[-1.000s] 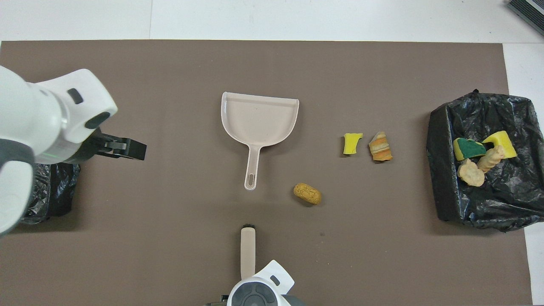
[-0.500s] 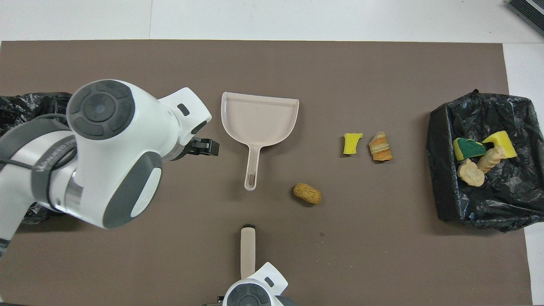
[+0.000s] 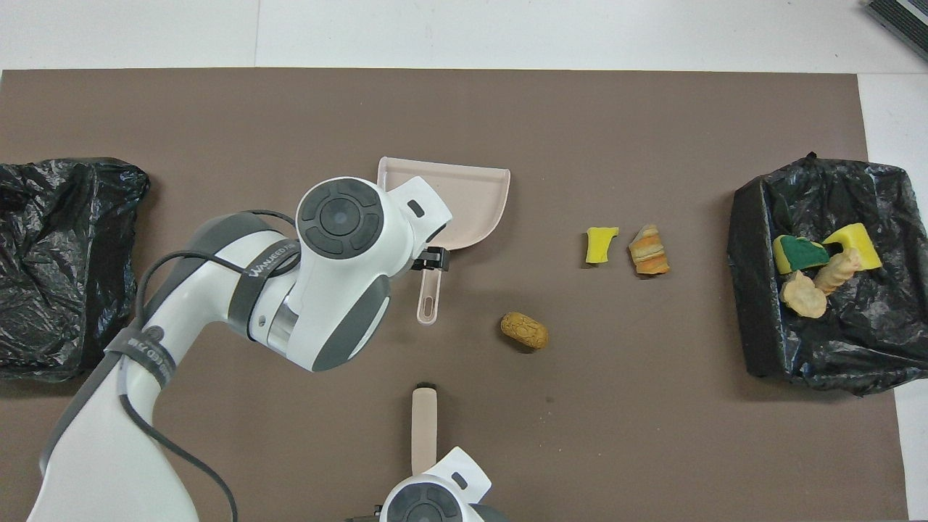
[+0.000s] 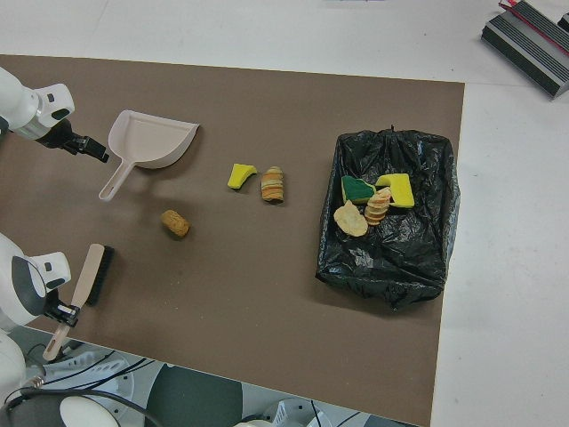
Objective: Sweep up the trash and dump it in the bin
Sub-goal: 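Grasp the dustpan handle with the left gripper while the right gripper reaches the brush, then grasp the brush with the right gripper and bring it to the crusts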
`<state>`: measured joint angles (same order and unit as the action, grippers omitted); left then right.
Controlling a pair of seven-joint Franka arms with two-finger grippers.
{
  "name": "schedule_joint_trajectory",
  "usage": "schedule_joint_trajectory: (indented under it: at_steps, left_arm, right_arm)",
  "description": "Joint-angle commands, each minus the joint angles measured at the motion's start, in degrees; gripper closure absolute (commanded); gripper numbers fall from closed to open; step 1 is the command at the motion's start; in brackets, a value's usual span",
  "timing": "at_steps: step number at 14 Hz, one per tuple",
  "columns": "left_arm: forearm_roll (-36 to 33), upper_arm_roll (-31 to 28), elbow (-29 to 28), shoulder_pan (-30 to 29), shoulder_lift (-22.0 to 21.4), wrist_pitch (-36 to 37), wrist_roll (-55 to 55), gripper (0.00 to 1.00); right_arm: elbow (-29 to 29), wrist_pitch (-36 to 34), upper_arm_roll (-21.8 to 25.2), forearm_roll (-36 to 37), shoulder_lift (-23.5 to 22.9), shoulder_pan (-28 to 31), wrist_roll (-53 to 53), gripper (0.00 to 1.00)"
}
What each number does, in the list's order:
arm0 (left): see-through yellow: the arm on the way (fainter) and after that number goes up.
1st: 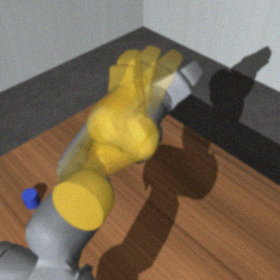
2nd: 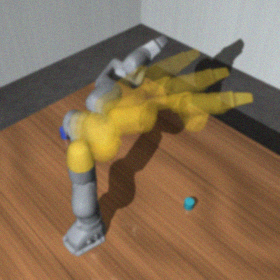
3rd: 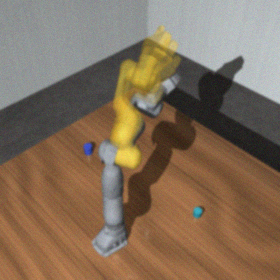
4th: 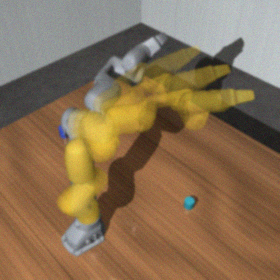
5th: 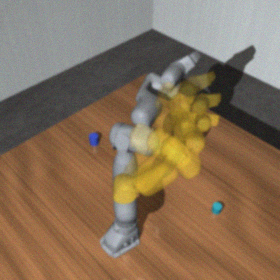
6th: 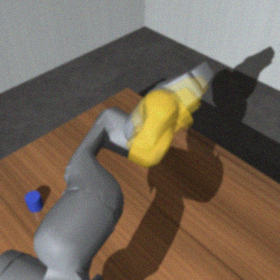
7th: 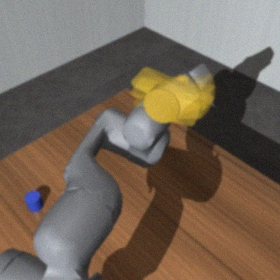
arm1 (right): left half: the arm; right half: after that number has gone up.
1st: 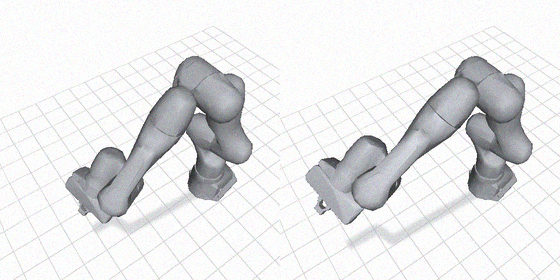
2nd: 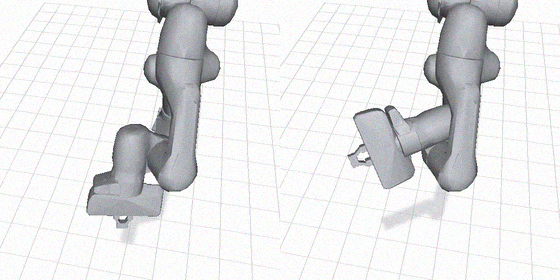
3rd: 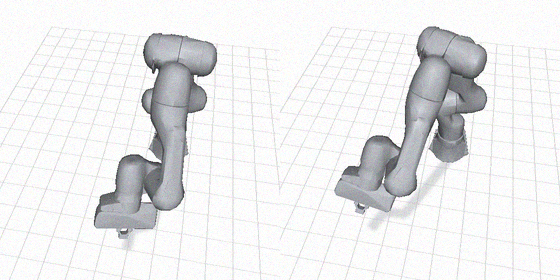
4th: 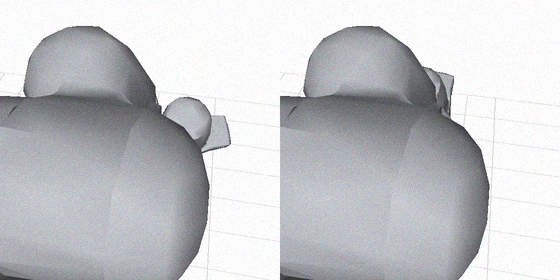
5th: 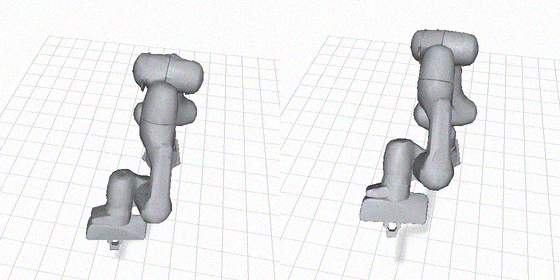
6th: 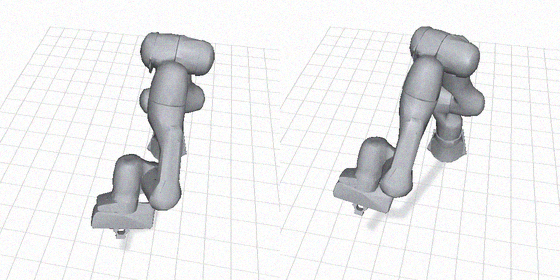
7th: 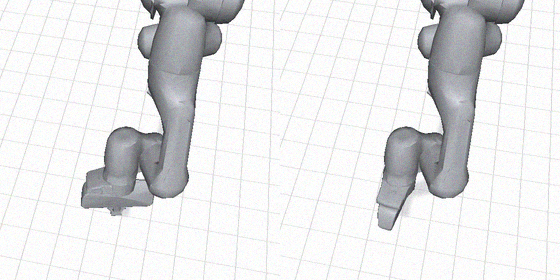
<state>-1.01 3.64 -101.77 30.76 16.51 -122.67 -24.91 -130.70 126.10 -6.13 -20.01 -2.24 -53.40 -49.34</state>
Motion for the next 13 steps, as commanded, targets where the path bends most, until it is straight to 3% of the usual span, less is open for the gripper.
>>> schedule_joint_trajectory:
  at_steps: [1,5,11,12,13]
  left_arm:
    - [0.40,-1.01,-0.09,2.46,1.94,-3.26,-3.99,0.00]
    - [0.40,-1.01,-1.15,3.25,2.57,-4.33,-4.45,0.00]
    - [0.48,-0.83,-3.87,5.27,1.69,-3.45,-4.62,0.00]
    - [0.48,-0.83,-3.87,5.45,1.60,-3.28,-4.62,0.09]
    - [0.48,-0.83,-3.87,5.54,1.60,-3.19,-4.62,0.27]
  right_arm:
    - [1.15,-2.68,0.07,-1.44,-0.05,0.75,-0.49,1.00]
    - [1.06,-11.19,0.24,-1.44,4.42,4.96,0.29,1.00]
    - [0.80,-27.55,0.42,-0.66,13.21,16.82,7.84,1.00]
    - [0.80,-29.40,0.50,-0.30,14.44,19.10,9.94,1.00]
    - [0.89,-30.98,0.51,0.75,15.15,21.47,12.31,1.00]
